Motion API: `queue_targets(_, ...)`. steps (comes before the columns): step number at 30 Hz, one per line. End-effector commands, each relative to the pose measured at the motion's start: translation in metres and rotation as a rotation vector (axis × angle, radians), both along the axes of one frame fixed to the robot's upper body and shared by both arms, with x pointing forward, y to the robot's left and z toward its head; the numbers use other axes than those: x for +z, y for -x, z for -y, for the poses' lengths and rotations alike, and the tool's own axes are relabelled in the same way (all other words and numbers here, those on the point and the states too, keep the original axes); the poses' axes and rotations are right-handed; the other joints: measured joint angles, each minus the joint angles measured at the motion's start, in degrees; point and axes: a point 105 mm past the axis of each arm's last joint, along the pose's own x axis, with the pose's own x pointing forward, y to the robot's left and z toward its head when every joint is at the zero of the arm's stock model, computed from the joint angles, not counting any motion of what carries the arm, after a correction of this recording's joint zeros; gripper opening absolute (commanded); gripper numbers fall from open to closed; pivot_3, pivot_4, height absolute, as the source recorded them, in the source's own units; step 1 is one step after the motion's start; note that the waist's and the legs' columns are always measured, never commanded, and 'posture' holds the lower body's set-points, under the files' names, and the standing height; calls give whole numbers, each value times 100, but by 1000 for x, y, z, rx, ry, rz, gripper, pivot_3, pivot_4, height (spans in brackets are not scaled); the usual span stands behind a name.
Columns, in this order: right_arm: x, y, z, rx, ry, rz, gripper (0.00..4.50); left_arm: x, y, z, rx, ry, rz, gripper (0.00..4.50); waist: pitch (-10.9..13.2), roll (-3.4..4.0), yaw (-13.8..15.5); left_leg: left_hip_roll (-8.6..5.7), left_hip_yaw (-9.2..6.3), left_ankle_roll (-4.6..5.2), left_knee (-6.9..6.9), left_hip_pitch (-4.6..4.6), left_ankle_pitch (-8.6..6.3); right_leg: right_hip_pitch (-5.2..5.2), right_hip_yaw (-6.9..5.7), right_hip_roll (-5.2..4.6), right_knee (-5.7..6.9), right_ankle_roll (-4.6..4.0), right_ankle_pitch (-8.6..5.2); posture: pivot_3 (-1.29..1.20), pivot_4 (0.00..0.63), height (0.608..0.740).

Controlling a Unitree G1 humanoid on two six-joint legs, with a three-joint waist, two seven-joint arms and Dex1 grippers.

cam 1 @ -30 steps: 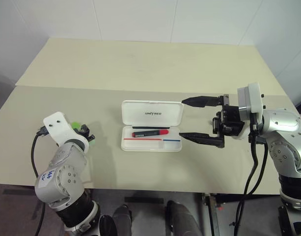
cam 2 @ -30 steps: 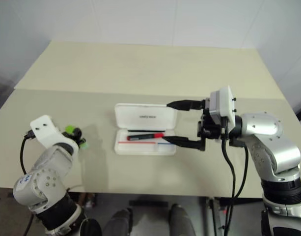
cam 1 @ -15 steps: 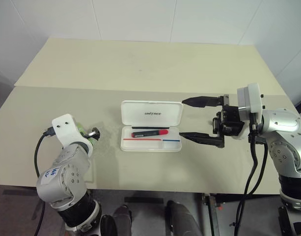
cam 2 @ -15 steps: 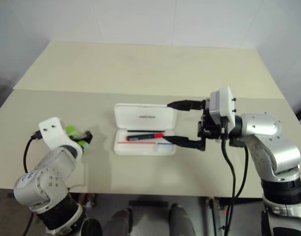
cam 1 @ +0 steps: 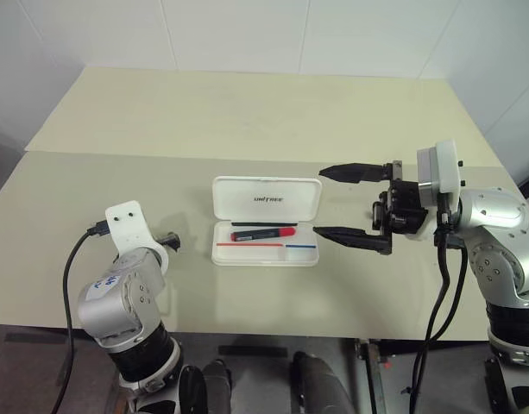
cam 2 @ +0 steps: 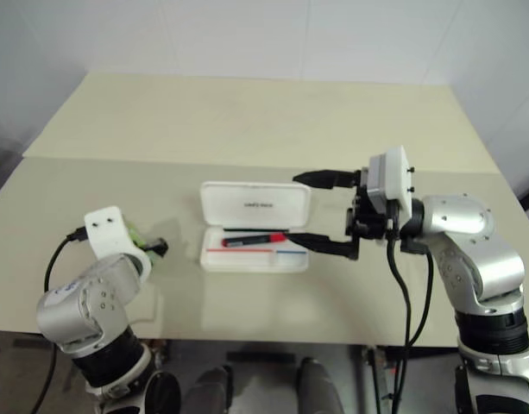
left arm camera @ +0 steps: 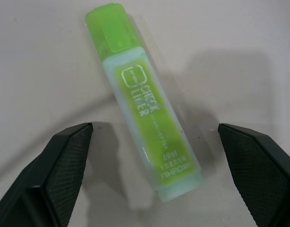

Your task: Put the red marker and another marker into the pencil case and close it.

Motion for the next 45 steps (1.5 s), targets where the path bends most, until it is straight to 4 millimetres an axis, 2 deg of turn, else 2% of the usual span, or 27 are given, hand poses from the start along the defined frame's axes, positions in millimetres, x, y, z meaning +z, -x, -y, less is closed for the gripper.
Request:
queue_targets(1,9,3,0,-2,-16,51,4500,12,-1,-2,6,-26,43,3187,0,0,2,0,0,0,-1,0,0,0,0,0,0,3,1,0,150,740)
queue_targets(7,10,2,0,-6,-21,55,4500,13,-2,-3,4,-25,45,1072,0,0,3,0,0,-1,-1,0,-1,0,-1,0,0,5,2,0,150,740)
queue_targets(8,9,2,0,-6,-21,55,4500,13,-2,-3,3,-25,45,996,0,0,3,0,0,-1,-1,0,-1,0,-1,0,0,5,2,0,150,740)
queue_targets(12,10,2,1,-10,-20,56,4500,13,-5,-1,-8,-19,45,999,0,0,4,0,0,-1,-1,0,-1,0,-1,0,0,6,3,0,150,740)
queue_targets(16,8,2,2,-20,-15,49,4500,31,-12,-5,-43,7,200,999,0,0,2,0,0,-1,-2,0,-1,0,-1,0,0,17,9,0,150,740)
queue_targets(17,7,1,4,-24,-13,45,4500,37,-13,-7,-51,-3,236,999,0,0,2,0,0,-1,-2,0,-1,0,-1,0,0,43,23,0,150,740)
queue_targets(21,5,0,7,-38,-6,37,4500,46,-12,-19,-49,-59,300,999,0,0,0,0,0,-1,-3,0,-1,0,-2,0,-1,53,28,0,150,740)
queue_targets(25,2,1,18,-64,17,17,4500,70,-12,-45,-55,-203,425,999,0,1,4,1,0,-2,-5,0,-2,-1,-2,0,-1,53,28,0,150,740)
queue_targets(31,-8,12,23,-49,83,-17,4500,99,-24,-42,-233,-292,615,999,0,0,26,1,1,-1,-7,-1,-4,0,-2,-2,-5,49,27,0,150,740)
queue_targets(34,-9,13,26,-56,91,-18,4500,111,-29,-33,-346,-332,687,999,0,0,12,1,1,-1,-7,0,-4,0,-2,-2,-3,51,27,0,150,740)
queue_targets(37,-5,4,36,-137,70,6,4500,133,-28,3,-690,-416,834,999,0,0,8,1,2,0,-7,0,-4,-1,-3,-1,-2,49,27,0,150,740)
queue_targets(38,-4,2,39,-157,63,12,4500,135,-27,10,-766,-437,857,999,0,2,8,4,2,-1,-7,0,-4,-2,-4,0,0,45,24,0,150,740)
queue_targets(39,-4,-1,44,-184,66,19,4500,136,-27,16,-858,-531,859,999,0,2,9,4,4,-1,-8,0,-4,-2,-3,-2,-2,43,23,0,150,740)
queue_targets(42,-2,-7,55,-242,56,29,4500,136,-31,19,-972,-629,857,999,0,3,4,4,11,0,-13,1,-5,-2,1,-3,-8,35,20,0,150,740)
queue_targets(45,1,-10,64,-289,51,46,4500,141,-28,36,-1151,-721,912,999,0,4,4,4,10,2,-15,1,-5,-2,1,-2,-6,30,17,0,150,740)
